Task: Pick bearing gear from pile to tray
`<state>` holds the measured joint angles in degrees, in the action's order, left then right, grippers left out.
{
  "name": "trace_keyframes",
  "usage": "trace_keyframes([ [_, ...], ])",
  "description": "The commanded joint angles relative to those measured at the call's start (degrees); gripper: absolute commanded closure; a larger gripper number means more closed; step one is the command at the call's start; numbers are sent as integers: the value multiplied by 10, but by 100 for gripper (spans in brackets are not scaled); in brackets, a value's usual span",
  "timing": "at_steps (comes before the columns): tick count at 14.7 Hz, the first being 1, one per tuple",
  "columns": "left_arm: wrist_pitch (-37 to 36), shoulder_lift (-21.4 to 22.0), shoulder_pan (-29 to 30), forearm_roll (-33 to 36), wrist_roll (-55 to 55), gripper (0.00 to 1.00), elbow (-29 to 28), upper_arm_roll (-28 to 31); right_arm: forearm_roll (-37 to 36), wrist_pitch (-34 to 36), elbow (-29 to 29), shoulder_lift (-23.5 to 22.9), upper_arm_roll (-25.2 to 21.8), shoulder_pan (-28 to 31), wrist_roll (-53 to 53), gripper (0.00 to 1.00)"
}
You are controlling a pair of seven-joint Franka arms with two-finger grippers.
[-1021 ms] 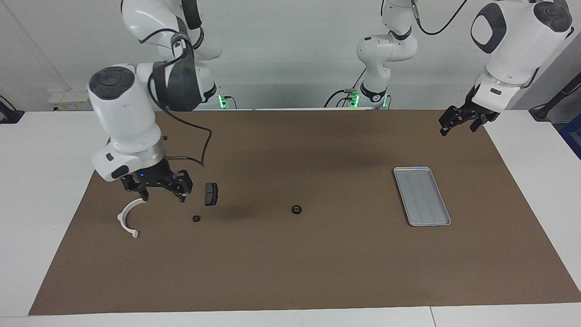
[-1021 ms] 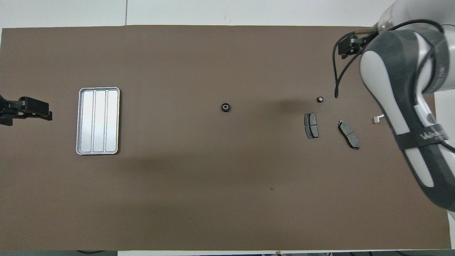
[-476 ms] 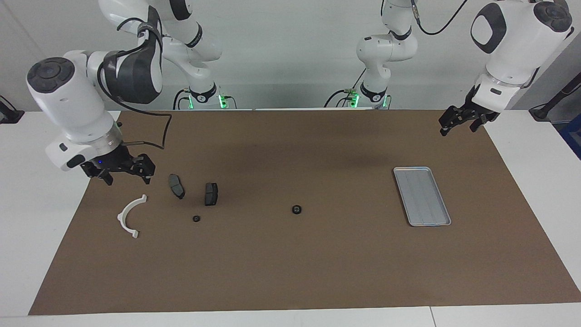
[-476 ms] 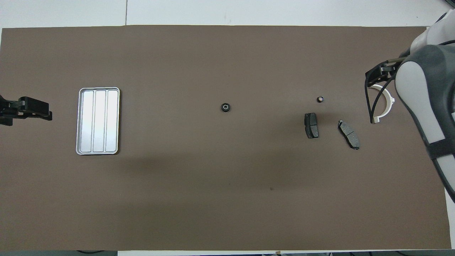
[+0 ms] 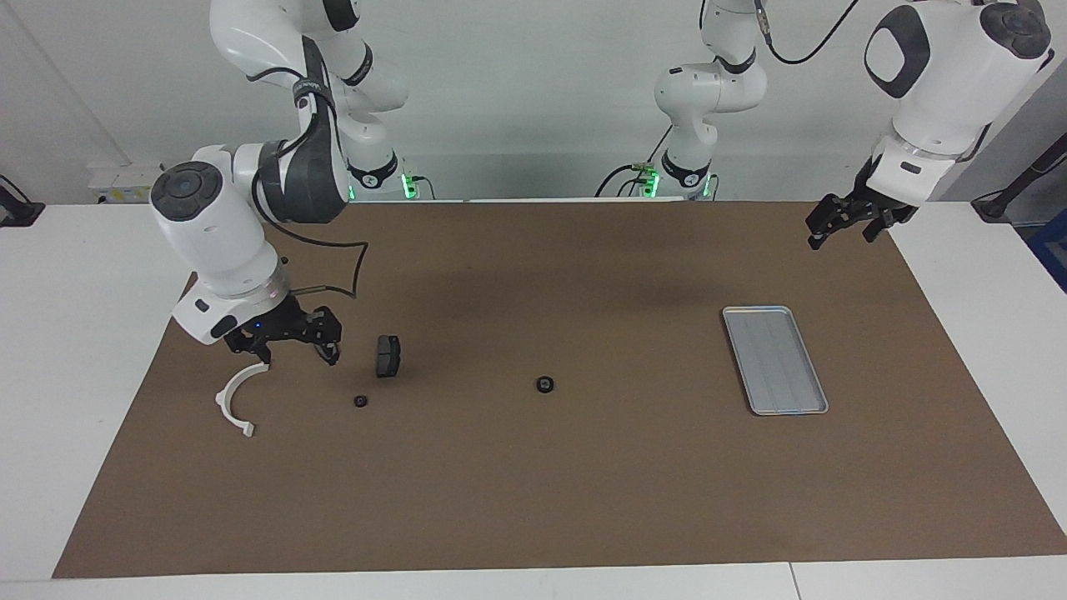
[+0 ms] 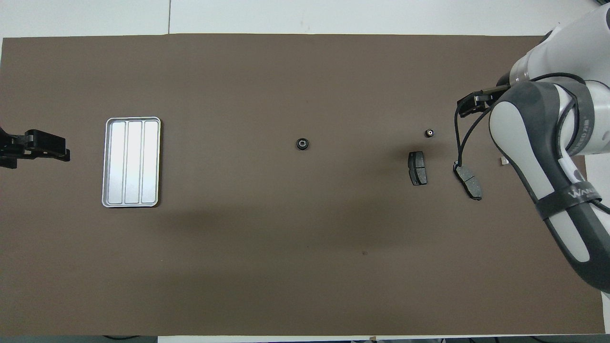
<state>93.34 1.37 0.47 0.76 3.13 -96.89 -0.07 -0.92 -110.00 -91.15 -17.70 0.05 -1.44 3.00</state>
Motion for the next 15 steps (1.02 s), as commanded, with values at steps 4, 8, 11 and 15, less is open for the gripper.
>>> trace_keyframes([
  [4,-9,9,-1,6,-1,0,-3,0,12,-15,-32,20,2,3,-18,0],
  [8,-9,9,-1,6,-1,0,-3,0,12,-28,-32,16,2,4,-18,0],
  [11,-9,9,-1,6,-1,0,-3,0,11,-43,-34,5,2,4,-18,0],
  [15,-9,9,-1,6,-1,0,-3,0,11,-42,-37,5,2,7,-12,0],
])
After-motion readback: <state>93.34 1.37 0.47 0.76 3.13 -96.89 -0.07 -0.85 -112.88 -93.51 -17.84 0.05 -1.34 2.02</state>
